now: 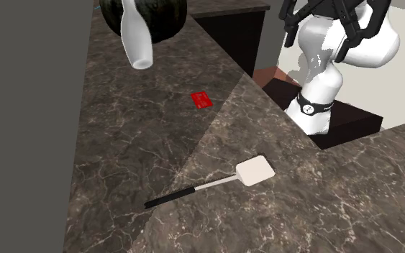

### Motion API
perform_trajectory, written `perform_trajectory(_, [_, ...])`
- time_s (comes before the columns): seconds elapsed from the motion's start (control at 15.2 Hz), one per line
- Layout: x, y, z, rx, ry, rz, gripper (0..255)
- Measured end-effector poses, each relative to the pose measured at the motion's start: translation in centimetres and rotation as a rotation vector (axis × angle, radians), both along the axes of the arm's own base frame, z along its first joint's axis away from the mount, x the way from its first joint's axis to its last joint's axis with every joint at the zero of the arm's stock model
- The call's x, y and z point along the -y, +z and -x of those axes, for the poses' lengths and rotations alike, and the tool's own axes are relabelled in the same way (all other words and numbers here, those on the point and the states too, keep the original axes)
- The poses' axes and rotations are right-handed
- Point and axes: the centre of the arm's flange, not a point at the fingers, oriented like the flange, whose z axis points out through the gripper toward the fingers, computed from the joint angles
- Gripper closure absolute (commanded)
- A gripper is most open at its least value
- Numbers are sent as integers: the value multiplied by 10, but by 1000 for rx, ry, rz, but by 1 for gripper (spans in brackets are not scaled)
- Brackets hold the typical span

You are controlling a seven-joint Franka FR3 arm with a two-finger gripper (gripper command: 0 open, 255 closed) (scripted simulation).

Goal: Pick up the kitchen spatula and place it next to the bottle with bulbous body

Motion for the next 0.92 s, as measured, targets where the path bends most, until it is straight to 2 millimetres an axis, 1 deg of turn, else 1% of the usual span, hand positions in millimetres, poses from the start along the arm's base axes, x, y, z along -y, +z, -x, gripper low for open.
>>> perform_trajectory(0.07, [0,0,0,0,0,0,0])
perform_trajectory(0.26, [1,-17,-21,-4,-38,3,0])
perform_trajectory(0.53, [4,-48,-64,-8,-111,9,0])
perform_trajectory(0.66, [6,-65,-78,-11,-148,12,0])
perform_trajectory(0.86, [12,-92,-112,-15,-204,16,0])
perform_trajectory(0.92, [14,-98,-122,-16,-223,17,0])
